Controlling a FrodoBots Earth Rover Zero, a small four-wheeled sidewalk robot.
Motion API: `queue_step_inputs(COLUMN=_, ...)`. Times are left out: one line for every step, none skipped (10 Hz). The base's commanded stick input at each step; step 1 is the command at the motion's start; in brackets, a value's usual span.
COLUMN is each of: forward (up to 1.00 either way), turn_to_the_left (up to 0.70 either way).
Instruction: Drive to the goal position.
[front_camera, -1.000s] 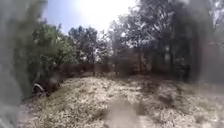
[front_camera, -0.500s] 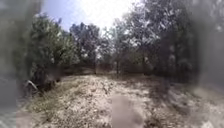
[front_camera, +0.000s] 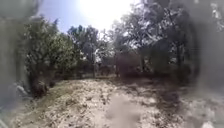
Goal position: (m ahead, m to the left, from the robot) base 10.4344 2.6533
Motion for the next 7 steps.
queue_step_inputs(forward=0.70, turn_to_the_left=0.00)
queue_step_inputs(forward=0.70, turn_to_the_left=0.00)
queue_step_inputs(forward=0.70, turn_to_the_left=0.00)
queue_step_inputs(forward=0.70, turn_to_the_left=0.00)
queue_step_inputs(forward=0.70, turn_to_the_left=0.00)
queue_step_inputs(forward=0.70, turn_to_the_left=0.00)
queue_step_inputs(forward=0.70, turn_to_the_left=0.00)
